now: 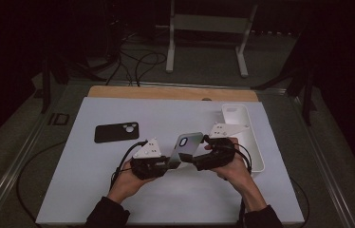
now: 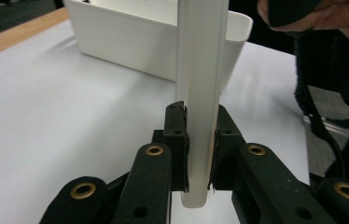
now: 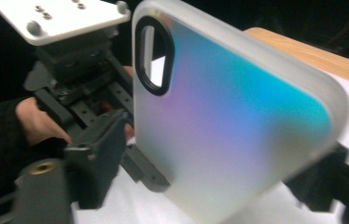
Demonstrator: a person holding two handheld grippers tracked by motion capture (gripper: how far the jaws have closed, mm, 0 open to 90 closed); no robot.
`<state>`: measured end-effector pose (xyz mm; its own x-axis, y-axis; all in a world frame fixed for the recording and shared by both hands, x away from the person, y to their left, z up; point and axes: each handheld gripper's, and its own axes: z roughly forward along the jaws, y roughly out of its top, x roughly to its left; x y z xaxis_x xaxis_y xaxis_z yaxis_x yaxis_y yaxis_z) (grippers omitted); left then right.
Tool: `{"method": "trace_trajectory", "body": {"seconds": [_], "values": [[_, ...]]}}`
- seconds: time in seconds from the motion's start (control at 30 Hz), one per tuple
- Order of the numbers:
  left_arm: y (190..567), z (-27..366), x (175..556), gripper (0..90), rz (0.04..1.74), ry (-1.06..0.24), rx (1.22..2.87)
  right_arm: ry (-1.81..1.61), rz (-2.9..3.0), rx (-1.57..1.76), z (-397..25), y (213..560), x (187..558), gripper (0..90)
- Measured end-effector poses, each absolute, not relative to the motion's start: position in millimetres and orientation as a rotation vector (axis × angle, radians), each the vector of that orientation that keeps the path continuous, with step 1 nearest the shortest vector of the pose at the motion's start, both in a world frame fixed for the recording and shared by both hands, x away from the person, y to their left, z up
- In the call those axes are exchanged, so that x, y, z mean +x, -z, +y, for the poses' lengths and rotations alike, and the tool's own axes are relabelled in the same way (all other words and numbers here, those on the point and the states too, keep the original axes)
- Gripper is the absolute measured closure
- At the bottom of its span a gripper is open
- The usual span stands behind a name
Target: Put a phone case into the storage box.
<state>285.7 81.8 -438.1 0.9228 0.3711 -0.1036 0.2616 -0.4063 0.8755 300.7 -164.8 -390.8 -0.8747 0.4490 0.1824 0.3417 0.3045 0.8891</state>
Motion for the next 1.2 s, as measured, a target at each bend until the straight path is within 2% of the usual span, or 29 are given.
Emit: {"method": "trace_trajectory", "body": {"seconds": [0.07, 0.2, 0.8, 1.2], "values": [[438, 83, 286, 80.9, 0.472, -0.143, 2.01, -1.621, 2.427, 0.786, -167, 390, 301, 15.8], [439, 86, 288, 80.9, 0.517, -0.165, 2.002, -1.576, 2.38, 0.852, -169, 388, 299, 13.6], [443, 80, 290, 80.9, 0.589, -0.214, 2.005, -1.63, 2.235, 1.097, -156, 379, 301, 16.9], [447, 69, 288, 81.0, 0.625, -0.223, 2.005, -1.652, 2.143, 1.203, -145, 382, 306, 15.6]]}}
